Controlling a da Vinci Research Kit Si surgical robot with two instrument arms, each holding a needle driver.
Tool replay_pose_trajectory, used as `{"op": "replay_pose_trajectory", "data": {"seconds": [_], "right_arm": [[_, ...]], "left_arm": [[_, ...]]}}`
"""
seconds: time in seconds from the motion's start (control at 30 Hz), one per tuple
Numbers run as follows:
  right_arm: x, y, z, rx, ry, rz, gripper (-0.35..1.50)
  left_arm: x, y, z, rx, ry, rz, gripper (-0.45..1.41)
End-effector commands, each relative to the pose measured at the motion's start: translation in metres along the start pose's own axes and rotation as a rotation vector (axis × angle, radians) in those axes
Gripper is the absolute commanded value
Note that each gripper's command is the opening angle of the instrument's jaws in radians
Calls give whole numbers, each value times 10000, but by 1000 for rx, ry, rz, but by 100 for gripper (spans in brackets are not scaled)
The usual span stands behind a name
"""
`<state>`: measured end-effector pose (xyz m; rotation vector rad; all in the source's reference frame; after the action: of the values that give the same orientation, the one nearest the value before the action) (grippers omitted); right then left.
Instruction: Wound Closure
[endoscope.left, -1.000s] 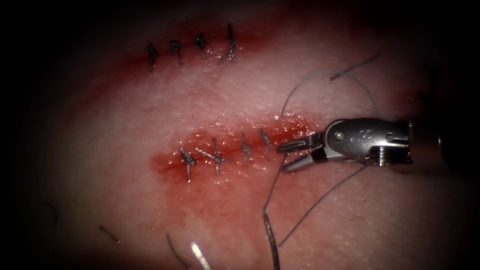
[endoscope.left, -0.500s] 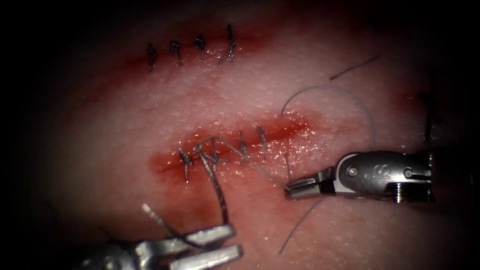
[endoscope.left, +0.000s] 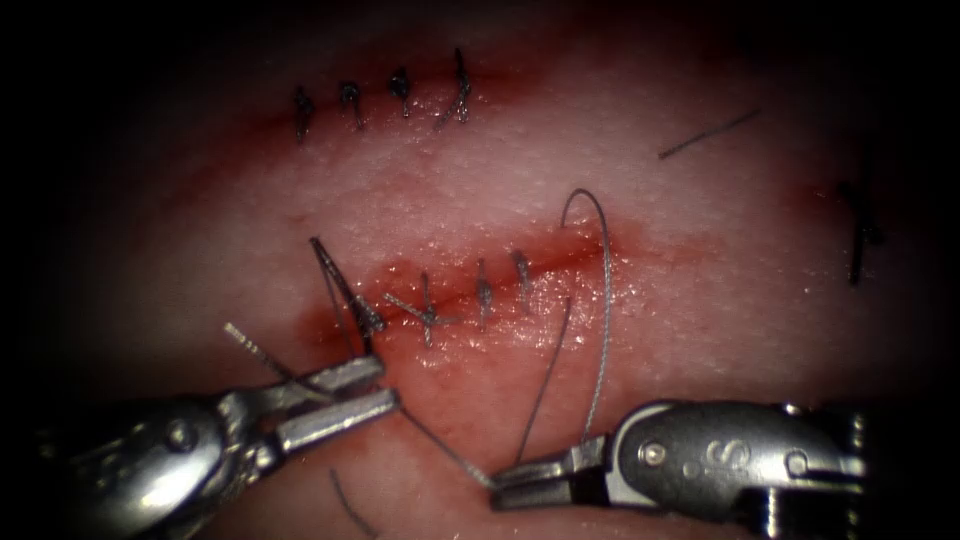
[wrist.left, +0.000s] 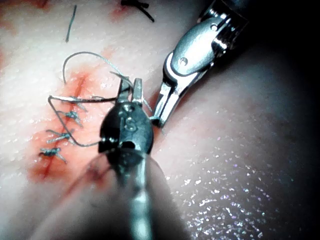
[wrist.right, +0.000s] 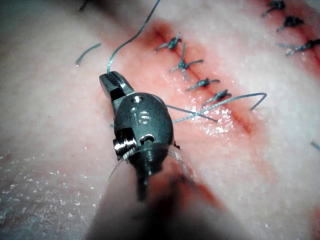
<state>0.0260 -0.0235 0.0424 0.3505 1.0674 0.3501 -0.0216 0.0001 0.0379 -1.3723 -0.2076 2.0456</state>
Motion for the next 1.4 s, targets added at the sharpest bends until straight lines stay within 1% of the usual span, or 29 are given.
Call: {"op": "replay_pose_trajectory", "data": {"seconds": [0.03, 0.1, 0.17, 0.27, 0.43, 0.5, 0.57, 0.63, 0.73, 0.77, 0.83, 0.9, 0.97, 1.0, 1.1, 1.13, 1.2, 1.23, 1.27, 1.4], "right_arm": [[-10, 11, 5, -36, -9, -3, 94], [-21, 26, -3, -88, -36, -11, 106], [-30, 34, -9, -107, -59, -7, 103], [-41, 45, -14, -123, -97, -13, 103], [-53, 60, -11, -160, -127, -3, 103], [-56, 65, -6, -180, -135, 3, 98], [-59, 70, -2, -193, -153, 10, 88], [-59, 74, -1, -231, -198, 16, 84], [-61, 82, 0, -276, -243, -15, 84], [-63, 85, 2, -289, -249, -22, 84], [-67, 88, 6, -281, -245, -25, 84], [-73, 90, 14, -267, -237, -25, 78], [-80, 91, 21, -260, -230, -31, 66], [-82, 91, 24, -254, -227, -33, 59], [-88, 93, 29, -253, -221, -39, 51], [-90, 94, 30, -254, -211, -41, 44], [-91, 94, 30, -251, -203, -43, 15], [-92, 93, 30, -250, -203, -44, -6], [-93, 91, 30, -249, -202, -46, -35], [-95, 81, 23, -241, -210, -68, -35]], "left_arm": [[-5, 3, 5, -1, -2, 1, -45], [-5, 0, 1, 1, -6, 4, -45], [-5, -3, -1, 3, -8, 9, -45], [-5, -7, -4, 4, -10, 14, -45], [-5, -10, -6, 22, -19, 11, -45], [-5, -9, -5, 28, -21, 9, -45], [-5, -6, -3, 34, -22, 20, -45], [-4, -5, -3, 34, -22, 20, -45], [-4, -4, -2, 32, -21, 19, -45], [-5, -4, -2, 32, -21, 20, -45], [-5, -4, -2, 33, -21, 20, -45], [-5, -4, -1, 34, -21, 20, -45], [-6, -4, 0, 33, -19, 21, -45], [-6, -4, 1, 31, -18, 21, -45], [-7, -3, 3, 28, -16, 23, -45], [-7, -3, 3, 24, -14, 29, -45], [-7, -3, 5, 23, -12, 40, -45], [-7, -3, 5, 21, -11, 46, -45], [-7, -3, 6, 16, -9, 52, -45], [-7, -4, 5, 7, -4, 77, -45]]}}
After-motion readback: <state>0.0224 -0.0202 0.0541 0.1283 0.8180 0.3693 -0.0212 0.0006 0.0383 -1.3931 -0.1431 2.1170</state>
